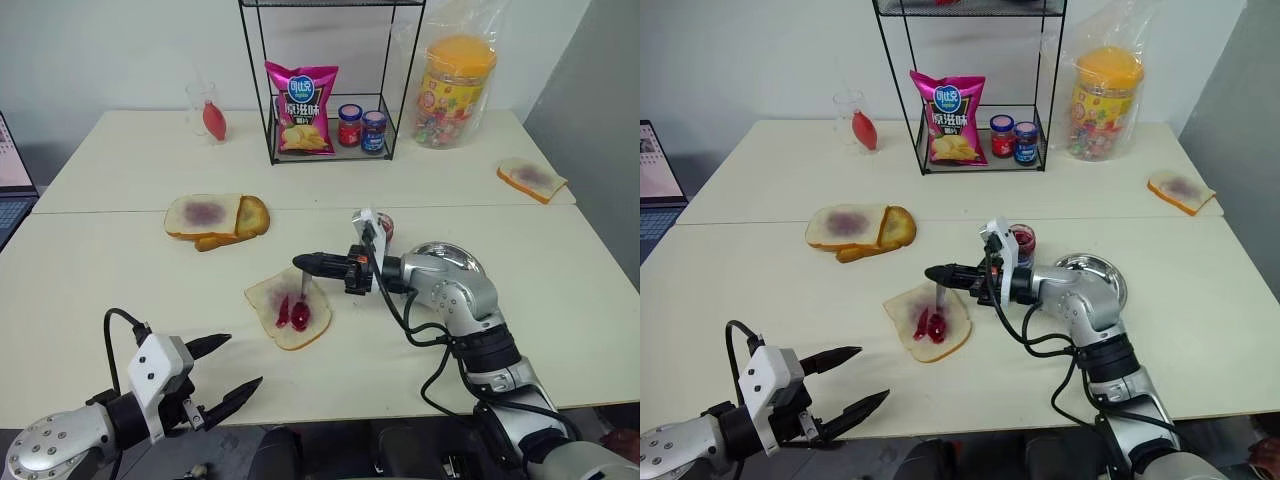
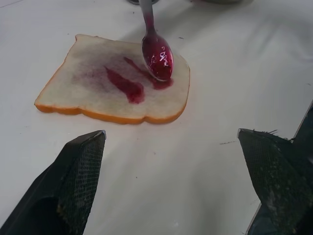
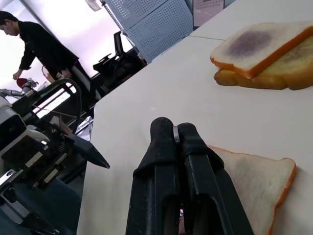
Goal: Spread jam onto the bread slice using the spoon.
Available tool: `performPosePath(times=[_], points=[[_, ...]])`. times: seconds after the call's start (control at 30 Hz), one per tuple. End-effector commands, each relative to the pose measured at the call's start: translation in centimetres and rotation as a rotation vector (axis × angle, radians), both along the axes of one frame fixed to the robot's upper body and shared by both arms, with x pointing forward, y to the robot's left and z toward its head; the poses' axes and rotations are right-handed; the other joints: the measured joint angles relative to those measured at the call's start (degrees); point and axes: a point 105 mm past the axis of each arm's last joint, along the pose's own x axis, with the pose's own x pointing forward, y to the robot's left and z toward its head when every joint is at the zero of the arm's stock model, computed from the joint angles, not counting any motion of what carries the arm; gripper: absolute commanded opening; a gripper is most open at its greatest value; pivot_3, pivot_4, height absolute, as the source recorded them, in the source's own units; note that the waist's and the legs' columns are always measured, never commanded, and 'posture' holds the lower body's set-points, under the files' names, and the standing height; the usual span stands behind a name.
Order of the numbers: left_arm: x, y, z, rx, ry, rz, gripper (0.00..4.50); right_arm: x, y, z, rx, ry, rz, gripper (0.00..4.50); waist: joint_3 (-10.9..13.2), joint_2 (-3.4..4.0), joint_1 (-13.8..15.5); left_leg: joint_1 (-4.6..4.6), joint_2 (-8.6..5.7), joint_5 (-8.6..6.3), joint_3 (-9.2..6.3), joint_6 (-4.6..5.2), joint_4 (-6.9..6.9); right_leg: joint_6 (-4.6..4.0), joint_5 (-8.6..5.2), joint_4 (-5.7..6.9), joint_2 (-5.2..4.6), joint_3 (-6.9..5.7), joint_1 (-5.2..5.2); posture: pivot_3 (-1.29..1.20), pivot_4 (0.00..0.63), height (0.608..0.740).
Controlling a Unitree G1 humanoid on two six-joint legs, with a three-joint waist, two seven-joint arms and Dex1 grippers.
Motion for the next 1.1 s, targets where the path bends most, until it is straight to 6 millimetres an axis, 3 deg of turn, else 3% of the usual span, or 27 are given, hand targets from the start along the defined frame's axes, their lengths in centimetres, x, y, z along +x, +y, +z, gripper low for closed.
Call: performPosePath(times=[0.03, 0.3, 0.5, 0.7, 1.1], points=[[-0.1, -0.2, 0.6, 0.012, -0.033, -0.009, 4.5, 1.2, 0.2, 1.3, 0.032, -0.049, -0.03, 0.04, 0.0, 0.0, -0.02, 0.0, 0.0, 0.0, 0.01, 0.0, 0.0, 0.0, 0.0, 0.0, 0.0, 0.01, 0.0, 0.0, 0.15, 0.74], [-0.1, -0.2, 0.6, 0.012, -0.034, -0.006, 4.5, 3.0, 0.5, 2.9, 0.066, -0.12, -0.084, 0.04, 0.01, 0.01, -0.04, -0.02, 0.0, 0.0, 0.01, 0.0, -0.01, 0.0, 0.0, 0.0, 0.01, 0.0, -0.02, 0.0, 0.15, 0.74], [0.0, -0.3, 0.5, 0.009, -0.036, -0.008, 4.5, 2.4, 1.1, 4.6, 0.115, -0.128, -0.051, 0.04, 0.01, 0.02, -0.04, -0.04, 0.0, 0.0, -0.01, 0.0, -0.03, 0.0, 0.0, 0.0, 0.0, -0.01, -0.04, 0.0, 0.15, 0.74], [0.0, -0.3, 0.5, 0.005, -0.034, -0.008, 4.5, 1.1, 1.8, 2.5, 0.071, -0.065, -0.003, 0.04, 0.01, 0.02, -0.04, -0.04, 0.0, 0.0, 0.0, 0.0, -0.03, -0.01, 0.0, 0.0, 0.0, 0.0, -0.04, 0.0, 0.15, 0.74], [-0.1, -0.3, 0.5, 0.009, -0.035, 0.002, 4.5, 2.2, 2.7, 0.2, 0.015, -0.063, -0.06, 0.04, 0.03, 0.04, -0.05, -0.03, 0.01, 0.0, 0.01, 0.0, -0.04, -0.01, -0.01, -0.01, 0.0, 0.0, -0.06, 0.0, 0.15, 0.74]])
